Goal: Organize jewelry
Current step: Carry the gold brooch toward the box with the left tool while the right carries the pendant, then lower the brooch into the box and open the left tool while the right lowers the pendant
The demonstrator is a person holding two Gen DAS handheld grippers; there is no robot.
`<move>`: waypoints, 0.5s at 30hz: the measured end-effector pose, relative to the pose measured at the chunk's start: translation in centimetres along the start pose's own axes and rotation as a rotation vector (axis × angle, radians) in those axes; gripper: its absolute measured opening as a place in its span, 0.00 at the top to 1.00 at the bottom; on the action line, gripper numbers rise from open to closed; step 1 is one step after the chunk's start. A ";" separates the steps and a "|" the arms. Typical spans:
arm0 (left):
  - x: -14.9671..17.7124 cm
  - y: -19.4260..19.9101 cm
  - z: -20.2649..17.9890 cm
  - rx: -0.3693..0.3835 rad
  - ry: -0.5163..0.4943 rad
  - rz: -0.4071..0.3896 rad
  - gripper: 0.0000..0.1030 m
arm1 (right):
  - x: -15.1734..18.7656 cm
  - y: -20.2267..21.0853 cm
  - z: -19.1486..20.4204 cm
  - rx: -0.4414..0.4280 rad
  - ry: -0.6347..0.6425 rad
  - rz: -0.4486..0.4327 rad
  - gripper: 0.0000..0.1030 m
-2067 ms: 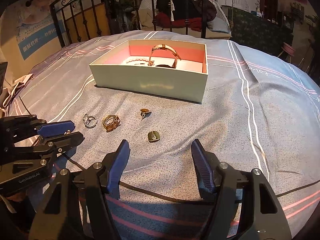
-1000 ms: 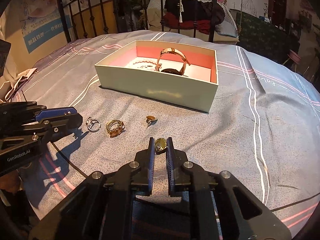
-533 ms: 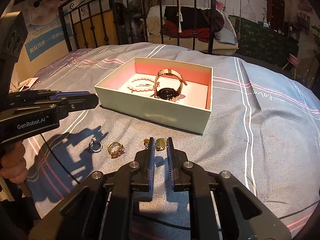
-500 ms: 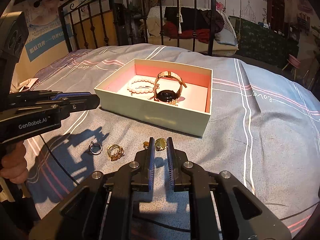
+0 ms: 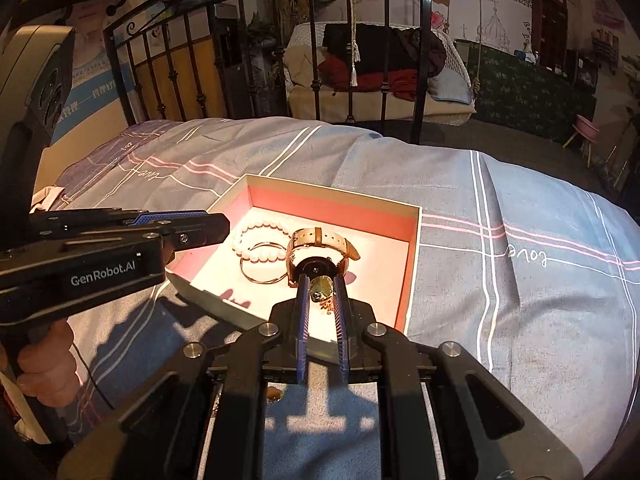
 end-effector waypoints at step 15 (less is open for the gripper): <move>0.1 -2.7 -0.6 -0.004 -0.033 0.080 0.84 | 0.3 -2.5 -1.3 0.006 -0.020 0.055 0.88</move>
Point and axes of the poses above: each gripper's, at about its wrist camera, not at the fingertips, and y roughly against the way its jaws point, z to its left, x to its underside, the point moved 5 cm from there along -y, roughly the way its jaws point, and after that the axes turned 13 degrees about -x, right-handed, at the moved point
